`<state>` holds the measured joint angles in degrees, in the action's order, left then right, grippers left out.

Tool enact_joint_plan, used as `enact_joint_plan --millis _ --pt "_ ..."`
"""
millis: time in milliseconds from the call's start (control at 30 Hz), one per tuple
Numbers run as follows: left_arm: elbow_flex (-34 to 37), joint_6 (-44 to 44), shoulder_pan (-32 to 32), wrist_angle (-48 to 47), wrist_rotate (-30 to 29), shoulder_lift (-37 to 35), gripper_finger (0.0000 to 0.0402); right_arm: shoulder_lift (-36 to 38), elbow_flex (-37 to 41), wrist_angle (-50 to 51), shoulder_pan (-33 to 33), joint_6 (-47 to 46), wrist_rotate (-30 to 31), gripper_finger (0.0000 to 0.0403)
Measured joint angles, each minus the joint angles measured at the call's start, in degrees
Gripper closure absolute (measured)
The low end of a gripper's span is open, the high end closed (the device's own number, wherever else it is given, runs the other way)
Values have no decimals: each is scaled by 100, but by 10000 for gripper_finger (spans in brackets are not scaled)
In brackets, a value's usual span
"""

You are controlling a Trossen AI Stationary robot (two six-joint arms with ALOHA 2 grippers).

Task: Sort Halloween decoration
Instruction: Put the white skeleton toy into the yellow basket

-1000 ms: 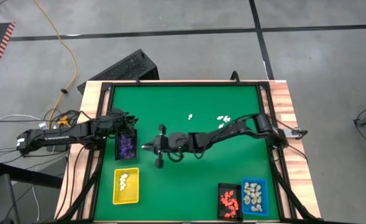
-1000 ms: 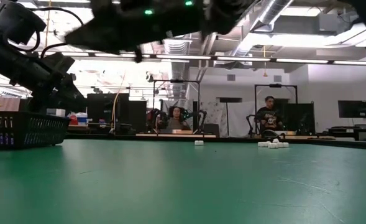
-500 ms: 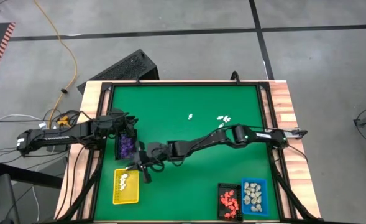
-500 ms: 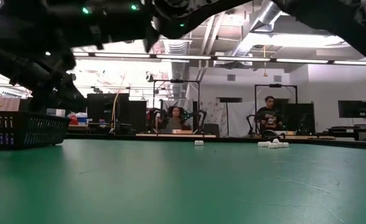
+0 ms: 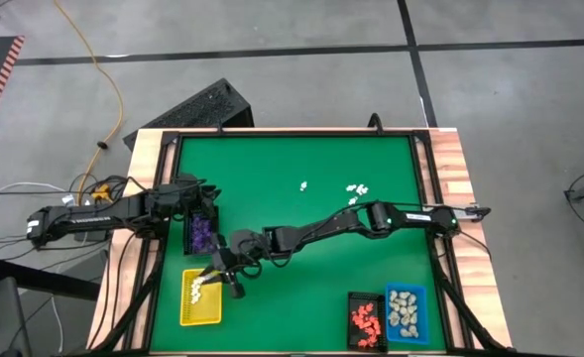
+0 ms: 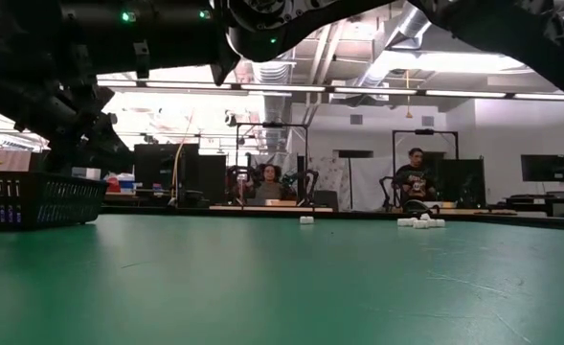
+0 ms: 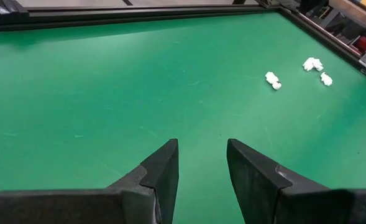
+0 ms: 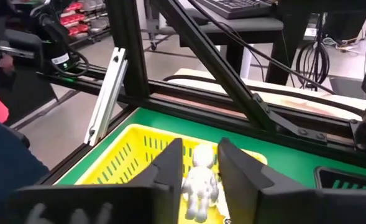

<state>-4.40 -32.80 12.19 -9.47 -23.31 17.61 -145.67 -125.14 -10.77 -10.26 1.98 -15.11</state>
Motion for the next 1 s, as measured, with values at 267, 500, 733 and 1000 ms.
enact_joint_plan --millis 267,500,733,1000 --pt "0 0 2 0 0 0 276 0 0 35 10 -4 10 206" --pt "0 1 0 -4 50 0 276 558 9 1517 108 670 1025 206" --pt "0 20 1 -4 51 0 276 2223 -32 4066 294 1848 1944 228" --pt "0 63 1 -4 -26 0 276 2768 10 7085 1110 1465 2034 248"
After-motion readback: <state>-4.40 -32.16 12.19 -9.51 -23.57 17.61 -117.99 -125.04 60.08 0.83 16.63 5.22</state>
